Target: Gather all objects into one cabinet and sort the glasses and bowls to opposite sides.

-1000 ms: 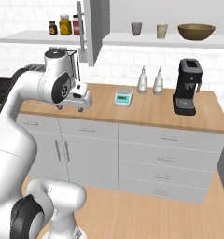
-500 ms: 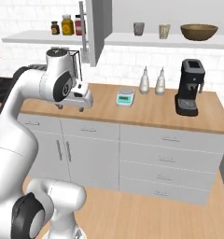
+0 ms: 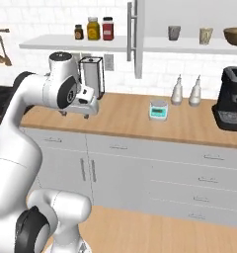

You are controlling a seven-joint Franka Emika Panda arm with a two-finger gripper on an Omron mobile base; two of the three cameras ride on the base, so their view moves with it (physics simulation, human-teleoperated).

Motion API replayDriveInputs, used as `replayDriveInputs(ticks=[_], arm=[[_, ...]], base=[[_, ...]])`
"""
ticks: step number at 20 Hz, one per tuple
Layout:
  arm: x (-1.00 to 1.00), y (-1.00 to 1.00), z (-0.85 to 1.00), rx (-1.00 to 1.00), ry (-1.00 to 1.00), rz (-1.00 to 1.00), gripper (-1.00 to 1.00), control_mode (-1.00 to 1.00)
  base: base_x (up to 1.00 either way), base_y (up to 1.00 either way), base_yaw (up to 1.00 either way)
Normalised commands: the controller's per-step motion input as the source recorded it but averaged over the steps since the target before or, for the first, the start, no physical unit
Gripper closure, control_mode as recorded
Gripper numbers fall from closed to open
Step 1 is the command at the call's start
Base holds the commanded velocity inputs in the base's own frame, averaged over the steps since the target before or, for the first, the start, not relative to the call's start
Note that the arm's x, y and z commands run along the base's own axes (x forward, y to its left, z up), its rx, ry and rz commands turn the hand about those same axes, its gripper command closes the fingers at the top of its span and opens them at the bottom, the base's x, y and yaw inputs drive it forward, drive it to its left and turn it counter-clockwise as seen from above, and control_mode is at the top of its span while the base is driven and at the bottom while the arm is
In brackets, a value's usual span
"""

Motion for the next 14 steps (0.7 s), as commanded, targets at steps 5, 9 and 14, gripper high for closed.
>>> replayDriveInputs(ticks=[5,9,14], arm=[[0.00,0.00,0.00,0.00,0.00,0.00,-1.00,1.00],[0.00,0.00,0.00,0.00,0.00,0.00,-1.00,1.00],[0.00,0.00,0.00,0.00,0.00,0.00,-1.00,1.00]], base=[[0.46,1.00,-0.07],[0.19,1.00,-0.08],[-0.01,1.00,-0.08]])
